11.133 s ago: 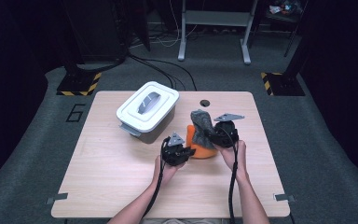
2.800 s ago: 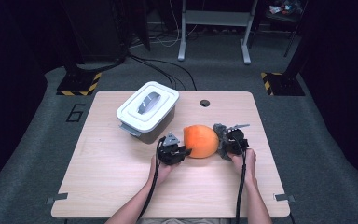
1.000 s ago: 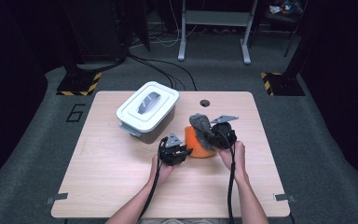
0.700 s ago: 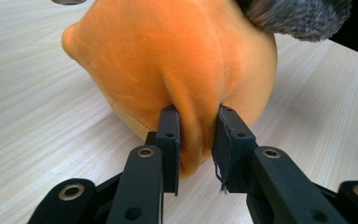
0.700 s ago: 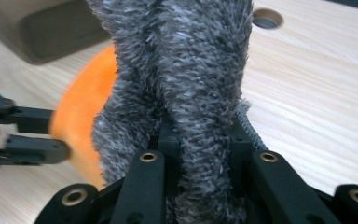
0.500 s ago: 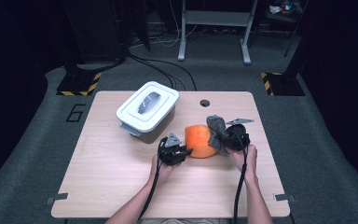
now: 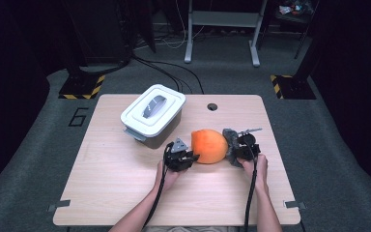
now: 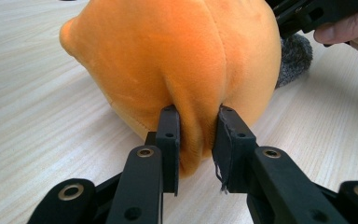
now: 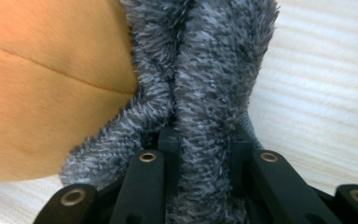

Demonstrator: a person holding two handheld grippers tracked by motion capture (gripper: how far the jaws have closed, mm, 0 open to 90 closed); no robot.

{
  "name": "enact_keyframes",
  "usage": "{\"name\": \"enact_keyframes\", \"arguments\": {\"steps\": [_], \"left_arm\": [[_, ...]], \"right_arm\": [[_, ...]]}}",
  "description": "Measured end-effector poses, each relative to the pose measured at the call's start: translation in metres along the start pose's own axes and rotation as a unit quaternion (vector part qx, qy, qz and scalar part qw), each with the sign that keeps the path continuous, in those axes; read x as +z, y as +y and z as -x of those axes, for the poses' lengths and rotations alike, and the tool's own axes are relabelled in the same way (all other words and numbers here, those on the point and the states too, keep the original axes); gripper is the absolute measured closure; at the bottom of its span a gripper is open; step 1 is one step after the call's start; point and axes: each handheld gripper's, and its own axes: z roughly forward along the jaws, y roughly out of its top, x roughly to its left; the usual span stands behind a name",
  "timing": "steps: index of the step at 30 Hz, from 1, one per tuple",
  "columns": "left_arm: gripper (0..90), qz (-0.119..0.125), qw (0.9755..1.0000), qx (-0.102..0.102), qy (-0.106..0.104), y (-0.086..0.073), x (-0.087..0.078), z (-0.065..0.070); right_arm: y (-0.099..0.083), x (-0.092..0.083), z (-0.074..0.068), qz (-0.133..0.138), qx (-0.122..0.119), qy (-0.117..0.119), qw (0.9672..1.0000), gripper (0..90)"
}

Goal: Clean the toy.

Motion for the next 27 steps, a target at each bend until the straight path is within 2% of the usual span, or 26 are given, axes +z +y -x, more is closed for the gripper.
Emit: {"name": "enact_keyframes", "arguments": {"steps": [3, 8, 9, 11, 15, 19, 21, 27], "left_arm": [[72.6, -0.001, 1.0, 0.0, 0.001, 0.0, 0.0, -0.001], [72.6, -0.001, 1.0, -0.005, 0.002, -0.001, 0.001, -0.002], [72.6, 0.0, 1.0, -0.009, 0.001, -0.001, 0.001, -0.001], [72.5, -0.001, 1.0, -0.004, 0.002, 0.0, 0.0, -0.002], [72.1, -0.001, 1.0, -0.005, -0.001, 0.0, 0.001, -0.002], [71.4, -0.002, 1.0, -0.005, -0.005, -0.001, 0.001, -0.003], [71.1, 0.0, 0.9998, -0.017, -0.007, -0.001, 0.001, -0.002], [68.3, 0.001, 0.9999, -0.013, -0.004, -0.001, 0.002, -0.003]], "right_arm": [[0.0, -0.01, 0.0, 0.014, 0.004, -0.004, 0.9999, 73.7], [0.001, -0.038, -0.003, 0.051, -0.013, -0.009, 0.9986, 73.5], [0.002, -0.045, -0.005, 0.059, -0.014, -0.007, 0.9982, 73.5], [0.005, -0.057, -0.008, 0.077, -0.016, 0.0, 0.9969, 73.4], [0.011, -0.074, -0.019, 0.099, -0.041, 0.026, 0.9939, 73.3], [0.018, -0.07, -0.035, 0.094, -0.066, 0.038, 0.9926, 73.0], [0.021, -0.065, -0.038, 0.09, -0.072, 0.038, 0.9926, 73.1], [0.023, -0.054, -0.041, 0.079, -0.069, 0.018, 0.9943, 73.3]]}}
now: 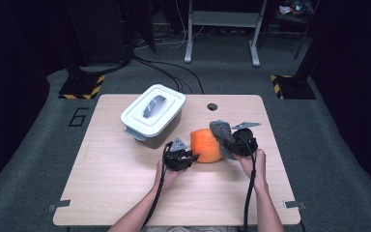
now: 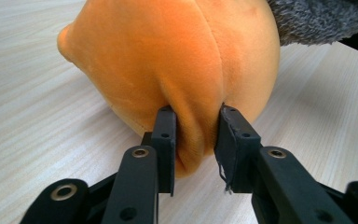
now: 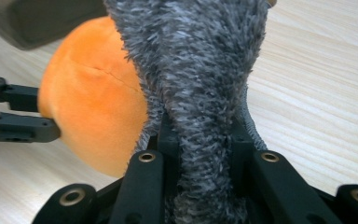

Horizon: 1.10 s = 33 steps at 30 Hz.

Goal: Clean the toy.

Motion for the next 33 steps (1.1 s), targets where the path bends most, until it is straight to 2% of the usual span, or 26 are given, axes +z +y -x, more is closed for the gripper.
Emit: {"name": "enact_keyframes", "arguments": {"steps": [5, 8, 12, 14, 15, 17, 18, 19, 21, 24, 26, 29, 33], "left_arm": [[53.4, -0.001, 0.9999, 0.004, 0.016, 0.0, 0.0, 0.001], [44.6, -0.01, 0.9993, 0.022, 0.03, 0.0, 0.0, 0.002], [40.2, -0.021, 0.9986, 0.028, 0.038, -0.004, 0.003, 0.005], [41.5, -0.018, 0.9983, 0.036, 0.042, -0.004, 0.005, 0.006], [44.9, -0.012, 0.9981, 0.037, 0.046, -0.004, 0.006, 0.008], [52.7, -0.01, 0.9972, 0.052, 0.053, -0.004, 0.007, 0.009], [61.4, -0.011, 0.9969, 0.056, 0.055, -0.004, 0.008, 0.01], [65.2, -0.012, 0.9964, 0.062, 0.057, -0.003, 0.008, 0.01], [70.3, -0.012, 0.9964, 0.065, 0.053, -0.002, 0.007, 0.011], [73.3, -0.008, 0.9971, 0.063, 0.043, 0.001, 0.003, 0.009], [73.7, -0.002, 0.9975, 0.059, 0.037, 0.004, 0.0, 0.009], [74.1, 0.007, 0.9978, 0.059, 0.029, 0.01, -0.006, 0.009], [74.2, 0.009, 0.9983, 0.056, 0.015, 0.014, -0.01, 0.011]], "right_arm": [[0.0, 0.003, 0.002, -0.005, 0.005, -0.005, 1.0, 73.3], [0.001, 0.006, 0.003, -0.006, 0.004, -0.01, 0.9999, 73.3], [0.001, 0.008, 0.004, -0.009, 0.011, -0.018, 0.9997, 73.3], [0.001, 0.009, 0.005, -0.009, 0.014, -0.019, 0.9997, 73.3], [0.001, 0.009, 0.005, -0.008, 0.015, -0.02, 0.9997, 73.3], [0.001, 0.009, 0.005, -0.007, 0.015, -0.018, 0.9997, 73.3], [0.001, 0.009, 0.006, -0.007, 0.016, -0.018, 0.9997, 73.3], [0.001, 0.009, 0.006, -0.007, 0.017, -0.018, 0.9997, 73.4], [0.0, 0.007, 0.007, -0.003, 0.02, -0.015, 0.9997, 73.6], [-0.001, -0.001, 0.007, 0.008, 0.027, -0.015, 0.9995, 73.9], [-0.001, -0.008, 0.009, 0.022, 0.026, -0.004, 0.9994, 73.8], [0.0, -0.019, 0.01, 0.034, 0.033, 0.033, 0.9983, 73.7], [0.008, -0.032, 0.0, 0.049, 0.029, 0.065, 0.9962, 73.5]]}}
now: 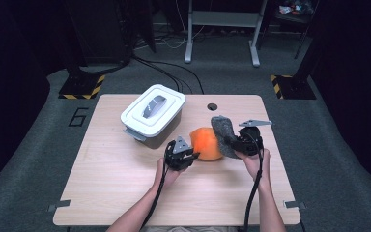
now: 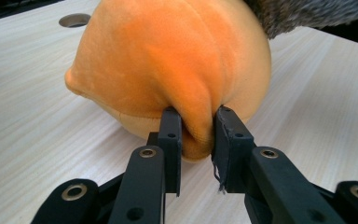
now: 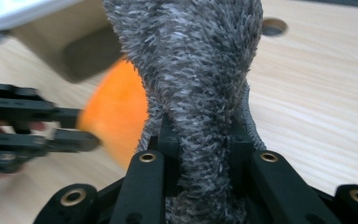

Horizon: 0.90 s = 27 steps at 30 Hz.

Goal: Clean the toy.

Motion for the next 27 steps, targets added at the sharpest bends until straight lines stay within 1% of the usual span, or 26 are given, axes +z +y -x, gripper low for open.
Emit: {"name": "enact_keyframes", "arguments": {"steps": [1, 3, 5, 6, 7, 8, 9, 10, 13, 14, 16, 17, 18, 19, 20, 21, 22, 24, 25, 26, 27], "left_arm": [[74.2, -0.001, 1.0, -0.001, -0.005, 0.001, -0.001, 0.001], [74.2, 0.004, 1.0, 0.001, -0.008, 0.002, -0.002, 0.003], [74.2, -0.002, 0.9999, 0.007, -0.013, 0.003, -0.003, 0.004], [74.3, -0.003, 0.9998, 0.007, -0.016, 0.003, -0.003, 0.005], [74.2, -0.003, 0.9998, 0.008, -0.016, 0.002, -0.003, 0.005], [74.2, -0.004, 0.9999, 0.009, -0.014, 0.002, -0.002, 0.005], [74.1, -0.009, 0.9998, 0.014, -0.012, 0.002, -0.003, 0.003], [74.2, -0.007, 0.9999, 0.009, -0.01, 0.001, -0.002, 0.003], [74.2, -0.008, 0.9999, 0.003, -0.009, -0.002, -0.001, 0.0], [74.2, -0.012, 0.9999, 0.002, -0.011, -0.002, -0.001, -0.001], [74.2, -0.011, 0.9999, -0.001, -0.008, -0.003, -0.001, -0.001], [74.2, -0.011, 0.9999, 0.0, -0.008, -0.004, -0.001, -0.001], [74.2, -0.012, 0.9999, -0.002, -0.01, -0.004, 0.0, -0.001], [74.2, -0.011, 0.9999, -0.004, -0.008, -0.005, 0.0, -0.002], [74.2, -0.012, 0.9999, -0.004, -0.009, -0.005, 0.0, -0.002], [74.2, -0.012, 0.9999, -0.005, -0.009, -0.005, 0.0, -0.002], [74.3, -0.013, 0.9999, -0.004, -0.009, -0.006, 0.0, -0.002], [74.4, -0.014, 0.9999, -0.004, -0.009, -0.007, 0.0, -0.003], [74.6, -0.016, 0.9998, -0.003, -0.011, -0.007, -0.001, -0.004], [74.7, -0.016, 0.9998, -0.003, -0.009, -0.007, -0.001, -0.004], [74.9, -0.015, 0.9998, -0.002, -0.009, -0.007, -0.001, -0.004]], "right_arm": [[0.002, -0.002, -0.004, 0.003, -0.006, 0.008, 0.9999, 73.5], [0.007, -0.003, -0.013, 0.006, -0.014, 0.02, 0.9997, 73.4], [0.011, 0.001, -0.021, 0.002, -0.024, 0.026, 0.9994, 73.2], [0.012, 0.004, -0.024, -0.002, -0.028, 0.025, 0.9993, 73.2], [0.012, 0.011, -0.028, -0.01, -0.036, 0.029, 0.9989, 73.1], [0.012, 0.017, -0.03, -0.018, -0.039, 0.027, 0.9987, 73.0], [0.012, 0.023, -0.032, -0.025, -0.048, 0.019, 0.9984, 73.1], [0.011, 0.028, -0.034, -0.029, -0.048, 0.013, 0.9984, 73.2], [0.008, 0.037, -0.035, -0.026, -0.065, -0.006, 0.9975, 73.4], [0.008, 0.038, -0.036, -0.026, -0.066, -0.008, 0.9975, 73.5], [0.007, 0.041, -0.036, -0.026, -0.072, -0.02, 0.9969, 73.6], [0.006, 0.042, -0.037, -0.026, -0.063, -0.025, 0.9974, 73.6], [0.006, 0.042, -0.036, -0.027, -0.062, -0.028, 0.9973, 73.7], [0.005, 0.043, -0.034, -0.028, -0.068, -0.03, 0.9968, 73.7], [0.005, 0.043, -0.033, -0.028, -0.059, -0.032, 0.9973, 73.7], [0.004, 0.044, -0.031, -0.026, -0.061, -0.034, 0.9972, 73.7], [0.004, 0.043, -0.03, -0.031, -0.056, -0.037, 0.9973, 73.7], [0.001, 0.044, -0.026, -0.027, -0.054, -0.04, 0.9974, 73.7], [0.001, 0.043, -0.025, -0.03, -0.052, -0.039, 0.9974, 73.7], [0.0, 0.043, -0.022, -0.029, -0.058, -0.042, 0.997, 73.7], [0.0, 0.042, -0.022, -0.031, -0.047, -0.042, 0.9976, 73.7]]}}
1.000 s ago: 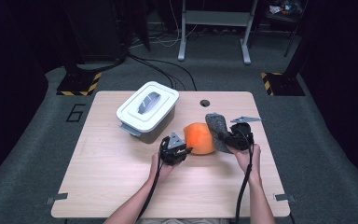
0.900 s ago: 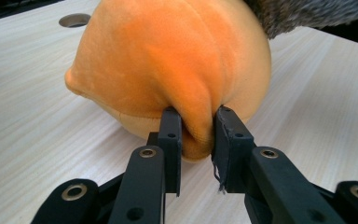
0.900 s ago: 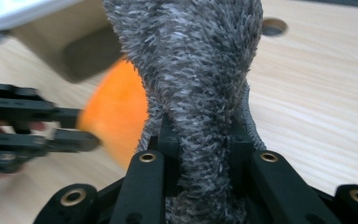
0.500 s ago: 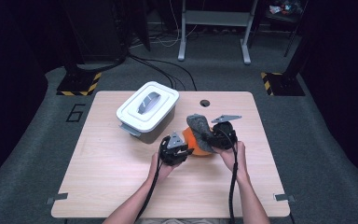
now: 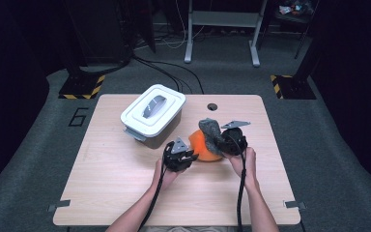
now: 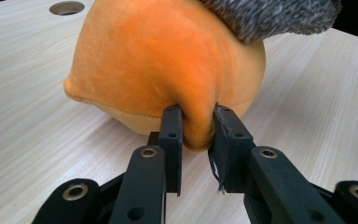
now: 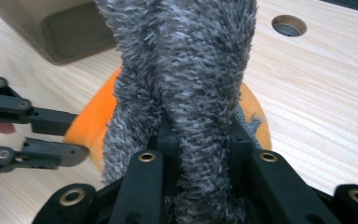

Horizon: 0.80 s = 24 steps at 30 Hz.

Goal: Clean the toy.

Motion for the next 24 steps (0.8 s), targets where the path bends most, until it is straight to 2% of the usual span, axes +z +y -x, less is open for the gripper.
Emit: {"name": "enact_keyframes", "arguments": {"steps": [3, 4, 5, 8, 10, 13, 14, 20, 22, 24], "left_arm": [[77.2, 0.001, 1.0, 0.001, 0.002, 0.0, 0.001, 0.0], [78.3, 0.0, 1.0, 0.002, 0.002, 0.0, 0.002, 0.001], [78.8, 0.0, 1.0, 0.001, 0.002, 0.0, 0.002, 0.001], [79.1, -0.001, 1.0, 0.001, 0.004, 0.0, 0.002, 0.001], [79.1, -0.002, 1.0, 0.003, 0.004, -0.001, 0.002, 0.0], [79.1, -0.003, 1.0, 0.003, 0.004, -0.001, 0.003, 0.0], [79.1, -0.002, 1.0, 0.002, 0.004, -0.001, 0.002, 0.0], [78.7, -0.005, 1.0, 0.002, 0.003, -0.001, 0.003, 0.0], [78.7, -0.006, 1.0, -0.001, 0.003, -0.001, 0.003, 0.0], [78.8, -0.008, 1.0, -0.002, 0.003, -0.002, 0.003, -0.001]], "right_arm": [[-0.002, -0.001, 0.004, 0.001, 0.005, -0.003, 1.0, 73.6], [-0.002, -0.001, 0.007, 0.002, -0.005, -0.004, 1.0, 73.6], [-0.003, -0.001, 0.007, 0.0, 0.006, -0.007, 1.0, 73.6], [-0.006, -0.002, 0.012, 0.0, 0.008, -0.014, 0.9999, 73.5], [-0.008, -0.002, 0.016, -0.001, 0.02, -0.017, 0.9997, 73.5], [-0.012, -0.002, 0.025, -0.007, 0.02, -0.027, 0.9994, 73.5], [-0.013, -0.001, 0.026, -0.014, 0.026, -0.035, 0.999, 73.5], [-0.025, 0.009, 0.045, -0.026, 0.044, -0.039, 0.9979, 73.8], [-0.03, 0.014, 0.05, -0.042, 0.055, -0.053, 0.9962, 73.9], [-0.034, 0.02, 0.054, -0.053, 0.06, -0.053, 0.9953, 73.9]]}}
